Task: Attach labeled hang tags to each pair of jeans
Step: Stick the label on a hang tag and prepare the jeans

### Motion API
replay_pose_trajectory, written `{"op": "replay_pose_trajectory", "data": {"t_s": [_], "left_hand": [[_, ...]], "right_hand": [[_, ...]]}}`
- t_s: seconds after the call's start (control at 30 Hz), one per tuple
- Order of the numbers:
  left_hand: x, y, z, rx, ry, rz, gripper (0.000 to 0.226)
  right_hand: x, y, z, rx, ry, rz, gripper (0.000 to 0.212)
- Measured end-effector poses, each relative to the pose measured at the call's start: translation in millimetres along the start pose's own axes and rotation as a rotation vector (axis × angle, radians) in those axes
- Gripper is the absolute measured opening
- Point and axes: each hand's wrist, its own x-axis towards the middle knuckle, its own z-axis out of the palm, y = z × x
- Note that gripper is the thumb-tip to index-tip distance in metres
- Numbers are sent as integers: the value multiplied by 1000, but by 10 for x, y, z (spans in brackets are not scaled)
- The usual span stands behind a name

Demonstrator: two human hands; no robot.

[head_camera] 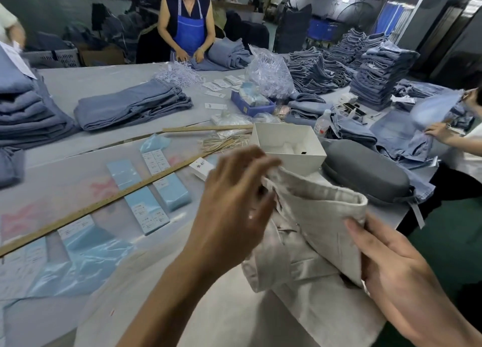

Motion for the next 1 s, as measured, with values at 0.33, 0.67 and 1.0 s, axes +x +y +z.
{"op": "replay_pose_trajectory", "data": {"t_s": [0.33, 0.67, 1.0], "left_hand": [[-131, 55, 333, -17, 128, 245, 29], [-94, 191, 331, 109, -230, 443, 12], [-395, 469, 436, 141, -350, 327, 30]], "right_hand": [[-19, -250, 48, 43, 71, 101, 63], [232, -331, -182, -187, 61, 129, 46], [727, -458, -227, -855, -19, 128, 8]]}}
